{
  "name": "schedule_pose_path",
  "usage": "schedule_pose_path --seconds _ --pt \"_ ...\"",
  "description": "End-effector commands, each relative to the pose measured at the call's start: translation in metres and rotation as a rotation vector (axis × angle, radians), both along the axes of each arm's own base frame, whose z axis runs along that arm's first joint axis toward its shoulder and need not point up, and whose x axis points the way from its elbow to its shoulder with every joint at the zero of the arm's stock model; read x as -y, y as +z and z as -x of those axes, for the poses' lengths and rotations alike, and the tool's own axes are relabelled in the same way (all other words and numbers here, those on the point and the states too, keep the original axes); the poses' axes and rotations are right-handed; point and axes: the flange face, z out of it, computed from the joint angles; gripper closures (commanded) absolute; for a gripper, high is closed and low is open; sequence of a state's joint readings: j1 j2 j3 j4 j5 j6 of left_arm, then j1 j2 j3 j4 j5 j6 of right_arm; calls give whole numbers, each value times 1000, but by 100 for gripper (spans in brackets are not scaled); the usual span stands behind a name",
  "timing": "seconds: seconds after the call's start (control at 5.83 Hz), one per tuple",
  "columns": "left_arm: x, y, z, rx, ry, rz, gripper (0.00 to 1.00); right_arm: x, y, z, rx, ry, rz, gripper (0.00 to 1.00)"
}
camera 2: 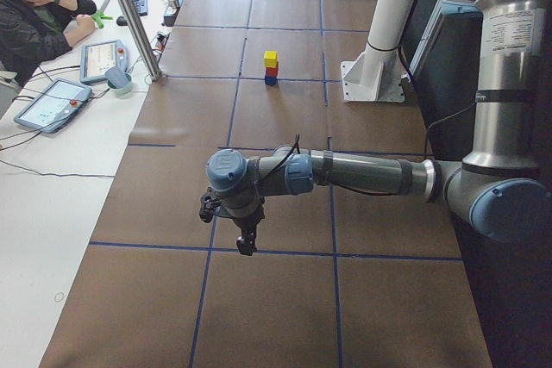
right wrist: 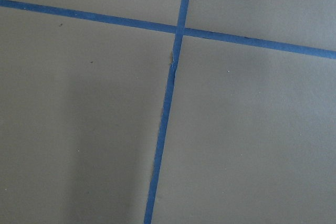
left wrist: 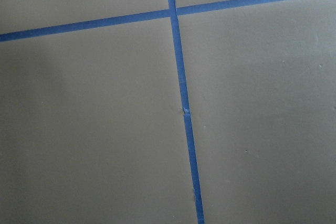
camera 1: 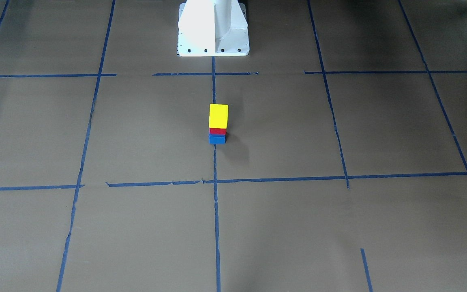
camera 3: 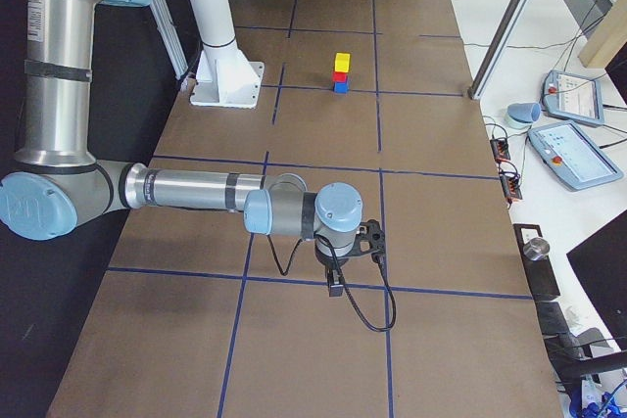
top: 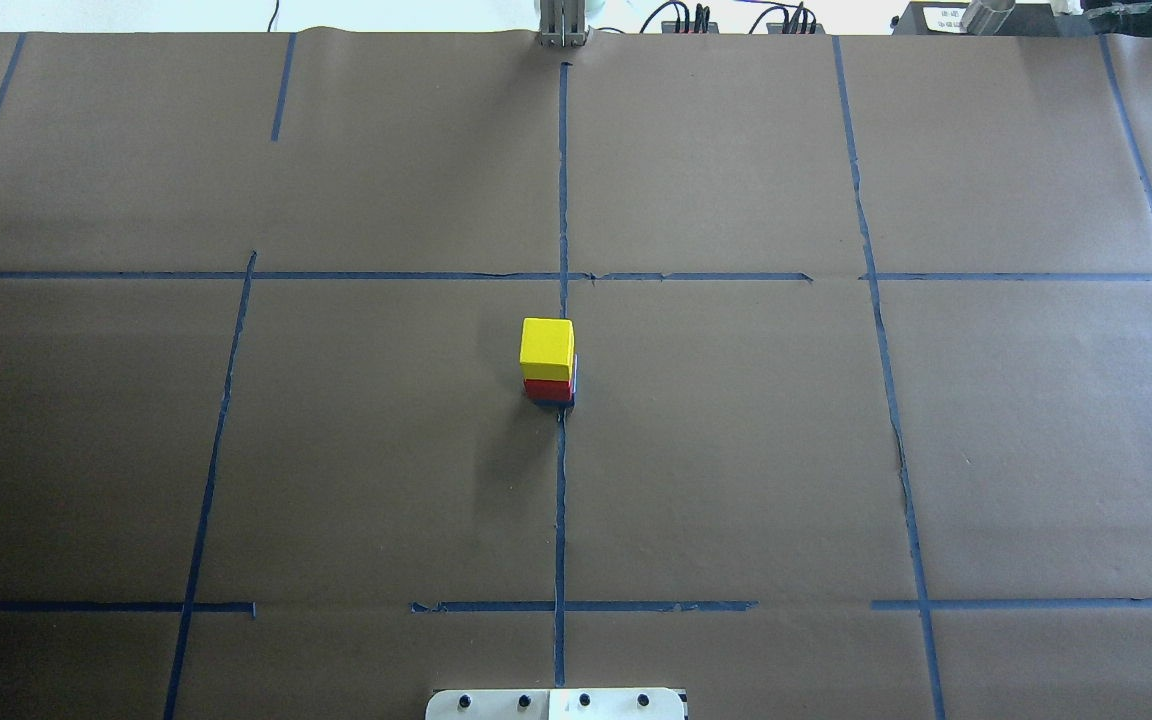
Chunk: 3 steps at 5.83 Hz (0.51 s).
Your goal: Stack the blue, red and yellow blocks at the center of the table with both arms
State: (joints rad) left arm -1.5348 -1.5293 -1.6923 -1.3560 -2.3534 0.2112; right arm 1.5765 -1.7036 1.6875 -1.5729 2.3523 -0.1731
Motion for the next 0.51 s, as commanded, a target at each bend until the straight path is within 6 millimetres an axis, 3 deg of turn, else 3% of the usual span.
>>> schedule_pose_path --seconds 0.0,0.17,0.34 --pt "-4 27 0 3 4 52 0 -4 6 -5 -79 -16 -52 0" --pt "-5 30 0 5 4 60 0 -8 8 -4 -69 -15 -49 0" --pt "-4 30 0 5 4 60 0 -34 25 -4 -63 -18 -12 0"
